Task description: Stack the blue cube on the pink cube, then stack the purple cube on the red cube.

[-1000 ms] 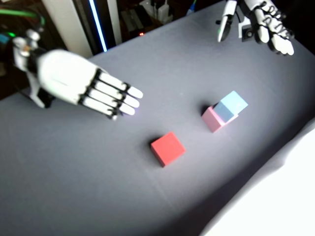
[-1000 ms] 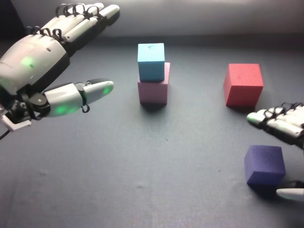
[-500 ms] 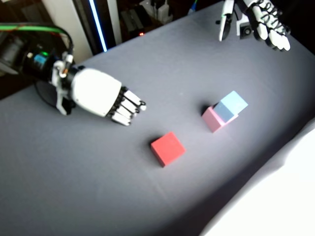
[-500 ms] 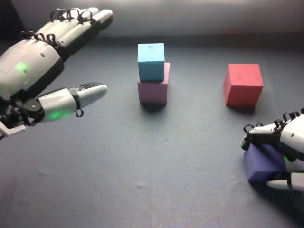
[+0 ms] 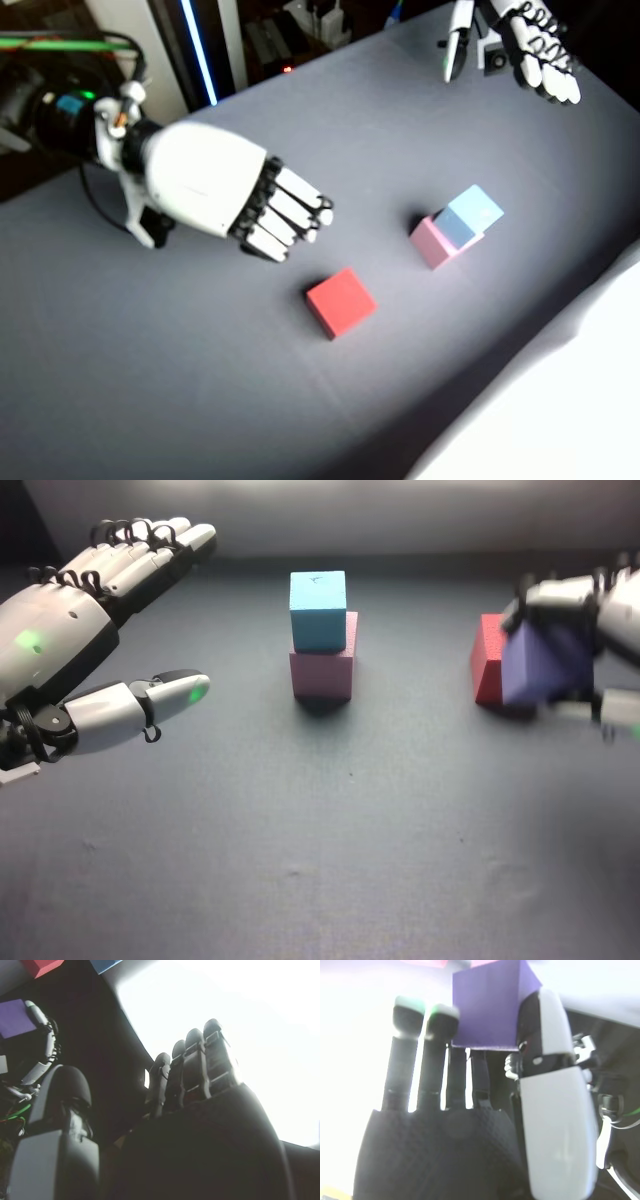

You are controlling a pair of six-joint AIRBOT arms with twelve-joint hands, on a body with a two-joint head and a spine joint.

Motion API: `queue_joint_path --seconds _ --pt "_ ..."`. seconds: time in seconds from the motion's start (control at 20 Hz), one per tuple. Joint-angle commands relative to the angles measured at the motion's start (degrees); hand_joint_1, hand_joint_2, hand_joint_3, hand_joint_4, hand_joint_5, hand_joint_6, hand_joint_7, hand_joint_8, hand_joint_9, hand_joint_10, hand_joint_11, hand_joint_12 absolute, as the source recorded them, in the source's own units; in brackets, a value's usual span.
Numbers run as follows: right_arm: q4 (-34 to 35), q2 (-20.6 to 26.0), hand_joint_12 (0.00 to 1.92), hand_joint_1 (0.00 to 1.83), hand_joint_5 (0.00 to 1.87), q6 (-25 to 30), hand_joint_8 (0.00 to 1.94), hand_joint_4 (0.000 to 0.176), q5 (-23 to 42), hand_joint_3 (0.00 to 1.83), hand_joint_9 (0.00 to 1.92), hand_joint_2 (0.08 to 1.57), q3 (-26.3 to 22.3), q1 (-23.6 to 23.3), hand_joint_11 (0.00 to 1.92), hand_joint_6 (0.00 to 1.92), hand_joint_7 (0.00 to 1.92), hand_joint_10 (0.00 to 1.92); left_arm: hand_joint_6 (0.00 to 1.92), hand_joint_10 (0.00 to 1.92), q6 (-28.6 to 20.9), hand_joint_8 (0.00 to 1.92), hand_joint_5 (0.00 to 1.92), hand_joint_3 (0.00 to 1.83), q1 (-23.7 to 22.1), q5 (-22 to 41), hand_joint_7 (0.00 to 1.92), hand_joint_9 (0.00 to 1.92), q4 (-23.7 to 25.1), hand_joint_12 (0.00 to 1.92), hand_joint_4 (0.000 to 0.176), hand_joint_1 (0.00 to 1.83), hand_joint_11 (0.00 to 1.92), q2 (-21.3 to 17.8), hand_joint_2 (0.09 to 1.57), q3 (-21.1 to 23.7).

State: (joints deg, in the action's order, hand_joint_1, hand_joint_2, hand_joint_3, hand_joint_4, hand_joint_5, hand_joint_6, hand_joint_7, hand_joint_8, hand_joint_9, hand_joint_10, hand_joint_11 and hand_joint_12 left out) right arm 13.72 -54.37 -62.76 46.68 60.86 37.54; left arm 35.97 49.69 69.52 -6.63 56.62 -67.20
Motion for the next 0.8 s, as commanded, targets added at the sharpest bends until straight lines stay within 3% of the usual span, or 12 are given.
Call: queue_joint_path --seconds 0.0,0.1,0.15,0.2,0.25,0.3,0.35,0.45,0.5,0.6,0.75 --pt "0.7 -0.5 1.59 1.18 0.61 -1.4 1.45 0.000 4.4 0.00 0.91 1.27 1.0 -1.9 0.89 1.39 0.83 1.30 0.00 0.00 -0.3 0.00 0.04 0.00 -0.1 7.5 0.00 0.00 -0.4 0.00 0.030 0.56 0.00 -0.4 1.33 0.0" --pt "2.2 -2.4 1.61 1.19 0.63 -3.0 1.41 0.000 0.2 0.00 0.92 1.26 4.1 -5.3 0.89 1.36 0.85 1.29 0.00 0.00 -0.4 0.00 0.04 0.00 0.2 7.5 0.00 0.00 -0.4 0.00 0.017 0.59 0.00 -0.4 1.33 0.0" --pt "3.2 -3.3 1.68 1.18 0.63 -4.0 1.44 0.000 -1.5 0.00 0.86 1.26 5.5 -6.8 0.81 1.38 0.82 1.31 0.00 0.00 -0.4 0.00 0.04 0.00 0.3 7.5 0.00 0.00 -0.4 0.00 0.031 0.59 0.00 -0.4 1.33 -0.1" --pt "4.4 -4.2 1.77 1.30 0.61 -5.3 1.43 0.000 -3.4 0.01 0.76 1.26 6.8 -8.1 0.70 1.33 0.72 1.57 0.01 0.00 -0.4 0.00 0.05 0.00 0.3 7.4 0.00 0.00 -0.4 0.00 0.025 0.60 0.00 -0.3 1.33 -0.1" --pt "6.0 -5.1 1.79 1.32 0.60 -7.1 1.44 0.000 -5.1 0.00 0.74 1.26 8.0 -9.2 0.65 1.33 0.69 1.62 0.01 0.00 -0.5 0.00 0.05 0.00 0.4 7.3 0.00 0.00 -0.4 0.00 0.023 0.60 0.00 -0.2 1.33 -0.2" --pt "7.9 -5.8 1.79 1.32 0.60 -9.4 1.44 0.000 -6.6 0.00 0.74 1.26 8.9 -10.0 0.65 1.33 0.69 1.62 0.01 0.00 -0.6 0.00 0.05 0.00 0.4 7.3 0.00 0.00 -0.4 0.00 0.023 0.60 0.00 -0.1 1.33 -0.3" --pt "9.3 -6.3 1.75 1.17 0.63 -11.2 1.47 0.000 -7.6 0.00 0.82 1.27 9.6 -10.5 0.72 1.37 0.79 1.39 0.00 0.00 -0.7 0.00 0.04 0.00 0.4 7.3 0.00 0.00 -0.4 0.00 0.026 0.55 0.00 -0.1 1.34 -0.4" --pt "11.5 -7.3 1.74 1.17 0.62 -12.7 1.47 0.000 -9.3 0.00 0.81 1.27 11.1 -10.8 0.72 1.38 0.80 1.35 0.00 0.00 -0.8 0.00 0.04 0.00 0.4 7.3 0.00 0.00 -0.4 0.00 0.030 0.56 0.00 0.0 1.34 -0.4" --pt "12.3 -7.9 1.74 1.17 0.62 -12.7 1.47 0.000 -10.2 0.00 0.81 1.27 12.0 -10.8 0.72 1.38 0.80 1.35 0.00 0.00 -0.8 0.00 0.04 0.00 0.4 7.3 0.00 0.00 -0.4 0.00 0.030 0.56 0.00 0.0 1.34 -0.4" --pt "13.6 -9.0 1.77 1.16 0.55 -12.7 1.53 0.000 -11.9 0.00 0.78 1.30 13.5 -10.7 0.68 1.44 0.77 1.40 0.00 0.00 -1.0 0.00 0.05 0.00 0.5 7.3 0.00 0.00 -0.4 0.00 0.047 0.58 0.00 0.1 1.34 -0.4" --pt "15.2 -10.3 1.90 1.16 0.56 -12.7 1.57 0.000 -13.4 0.00 0.84 1.32 14.9 -10.7 0.81 1.53 0.67 1.57 0.01 0.00 -1.1 0.00 0.06 0.00 0.5 7.5 0.00 0.00 -0.4 0.00 0.055 0.59 0.00 0.1 1.34 -0.4"
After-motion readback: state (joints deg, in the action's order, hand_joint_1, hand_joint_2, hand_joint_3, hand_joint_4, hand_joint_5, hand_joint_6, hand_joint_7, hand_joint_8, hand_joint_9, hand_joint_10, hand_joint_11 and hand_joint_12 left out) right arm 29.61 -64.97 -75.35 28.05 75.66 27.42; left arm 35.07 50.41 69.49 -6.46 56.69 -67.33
